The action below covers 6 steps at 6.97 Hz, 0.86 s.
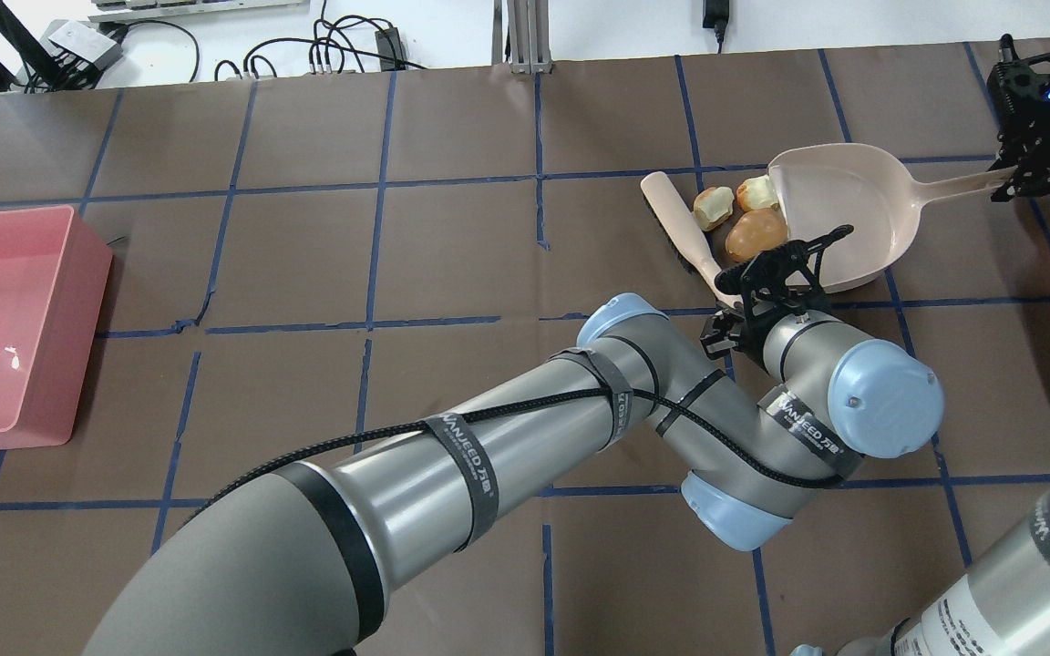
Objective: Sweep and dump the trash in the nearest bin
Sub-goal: 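Sweep the potato and bread pieces into the dustpan with the left gripper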
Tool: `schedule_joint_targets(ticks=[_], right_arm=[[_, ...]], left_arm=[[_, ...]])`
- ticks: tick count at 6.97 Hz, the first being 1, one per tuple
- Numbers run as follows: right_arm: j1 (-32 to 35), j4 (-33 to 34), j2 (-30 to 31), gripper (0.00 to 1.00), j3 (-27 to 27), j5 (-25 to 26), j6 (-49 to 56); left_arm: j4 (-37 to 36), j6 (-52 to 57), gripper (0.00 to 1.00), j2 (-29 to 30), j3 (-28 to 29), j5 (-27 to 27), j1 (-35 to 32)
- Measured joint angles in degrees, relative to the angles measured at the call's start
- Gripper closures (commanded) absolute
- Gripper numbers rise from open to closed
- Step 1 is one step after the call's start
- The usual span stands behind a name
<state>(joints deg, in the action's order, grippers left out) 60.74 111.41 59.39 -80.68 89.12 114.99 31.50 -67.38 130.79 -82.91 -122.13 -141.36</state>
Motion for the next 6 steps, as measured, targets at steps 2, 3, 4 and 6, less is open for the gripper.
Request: schedule_joint_targets(ticks=[2, 3, 4, 6], right_arm=[[0.0, -0.2, 0.0, 1.00, 0.0, 0.0, -0.1], [0.0, -0.2, 0.0, 1.00, 0.0, 0.2, -0.5], [0.1, -0.2, 0.1, 1.00, 0.0, 0.4, -1.2], [0.1, -0.2, 0.0, 1.00, 0.0, 0.6, -1.7]], left_arm=[[2.6, -0.1, 1.00, 1.2, 3.0, -0.1, -0.8], [3.1, -0.2, 1.00, 2.8, 5.0, -0.1, -1.0], [3.2, -0.3, 1.00, 4.2, 6.4, -0.1, -1.1], [3.4, -0.4, 1.00, 5.4, 7.2, -0.2, -1.4]])
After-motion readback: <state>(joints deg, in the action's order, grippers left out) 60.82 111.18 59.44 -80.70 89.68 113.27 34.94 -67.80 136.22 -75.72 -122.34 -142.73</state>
